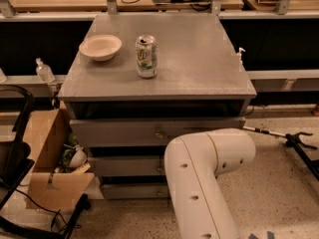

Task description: Open bottom drawer

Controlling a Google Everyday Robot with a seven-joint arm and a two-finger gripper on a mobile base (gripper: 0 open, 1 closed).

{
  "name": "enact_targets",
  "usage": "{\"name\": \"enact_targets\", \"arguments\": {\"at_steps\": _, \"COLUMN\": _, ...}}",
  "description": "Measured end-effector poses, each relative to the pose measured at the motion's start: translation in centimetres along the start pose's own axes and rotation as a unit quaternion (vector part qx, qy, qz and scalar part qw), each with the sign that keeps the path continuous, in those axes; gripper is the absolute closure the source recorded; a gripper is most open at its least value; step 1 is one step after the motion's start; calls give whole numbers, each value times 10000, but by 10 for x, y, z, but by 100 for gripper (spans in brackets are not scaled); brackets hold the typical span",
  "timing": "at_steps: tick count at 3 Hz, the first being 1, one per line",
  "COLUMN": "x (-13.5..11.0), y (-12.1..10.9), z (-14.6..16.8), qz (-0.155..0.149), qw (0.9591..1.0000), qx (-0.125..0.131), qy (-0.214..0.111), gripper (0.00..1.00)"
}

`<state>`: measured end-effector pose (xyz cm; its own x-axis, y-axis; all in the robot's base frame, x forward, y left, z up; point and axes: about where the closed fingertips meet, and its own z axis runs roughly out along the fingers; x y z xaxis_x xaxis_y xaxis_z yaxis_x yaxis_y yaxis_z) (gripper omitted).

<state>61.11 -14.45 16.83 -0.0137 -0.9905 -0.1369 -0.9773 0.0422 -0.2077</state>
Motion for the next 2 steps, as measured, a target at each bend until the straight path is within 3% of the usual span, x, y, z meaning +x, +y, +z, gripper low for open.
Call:
{"name": "enact_targets", "arguments": {"at_steps": 1, "x": 0, "y": 0, "z": 0, "qz": 0, "qw": 10000, "qx": 0, "qy": 0, "gripper": 12}}
{"name": "enact_targets", "arguments": {"at_steps": 2, "x": 0, "y": 1, "z": 1, "qz": -1, "qw": 10000, "qx": -11, "qy": -1, "gripper": 0}}
